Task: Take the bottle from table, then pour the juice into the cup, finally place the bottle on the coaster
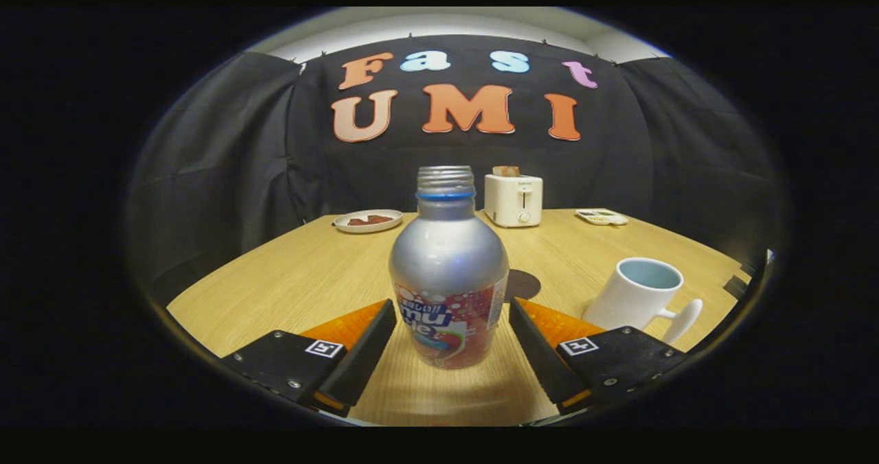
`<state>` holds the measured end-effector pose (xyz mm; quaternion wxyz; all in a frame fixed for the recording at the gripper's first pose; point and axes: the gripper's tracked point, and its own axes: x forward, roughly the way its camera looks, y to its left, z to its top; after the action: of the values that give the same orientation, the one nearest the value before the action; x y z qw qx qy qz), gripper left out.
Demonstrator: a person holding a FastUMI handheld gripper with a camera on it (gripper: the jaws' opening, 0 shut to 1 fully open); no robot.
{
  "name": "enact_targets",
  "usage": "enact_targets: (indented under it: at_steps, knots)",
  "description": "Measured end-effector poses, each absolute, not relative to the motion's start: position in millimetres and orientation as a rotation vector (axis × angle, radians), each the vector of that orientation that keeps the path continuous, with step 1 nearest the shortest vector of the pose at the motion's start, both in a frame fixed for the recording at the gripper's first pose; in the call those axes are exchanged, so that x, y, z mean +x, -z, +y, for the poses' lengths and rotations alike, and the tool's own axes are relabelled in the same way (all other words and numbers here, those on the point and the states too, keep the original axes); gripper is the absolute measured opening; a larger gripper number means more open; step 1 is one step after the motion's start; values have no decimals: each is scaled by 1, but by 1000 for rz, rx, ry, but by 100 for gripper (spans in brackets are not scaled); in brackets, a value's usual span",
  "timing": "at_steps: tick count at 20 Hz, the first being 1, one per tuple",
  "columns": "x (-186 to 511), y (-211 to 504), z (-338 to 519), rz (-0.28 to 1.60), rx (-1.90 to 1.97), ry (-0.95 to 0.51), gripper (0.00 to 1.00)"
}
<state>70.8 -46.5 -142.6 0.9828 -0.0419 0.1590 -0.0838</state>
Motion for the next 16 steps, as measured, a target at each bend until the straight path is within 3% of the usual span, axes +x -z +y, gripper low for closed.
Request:
enact_targets:
  at_steps: [9,11,12,16]
  knots:
    - [76,158,-52,370,-85,190,98]
    - [76,157,-49,363,-70,182,89]
    - [76,157,-51,361,-58,195,79]
    - [77,147,-44,339,-9,198,76]
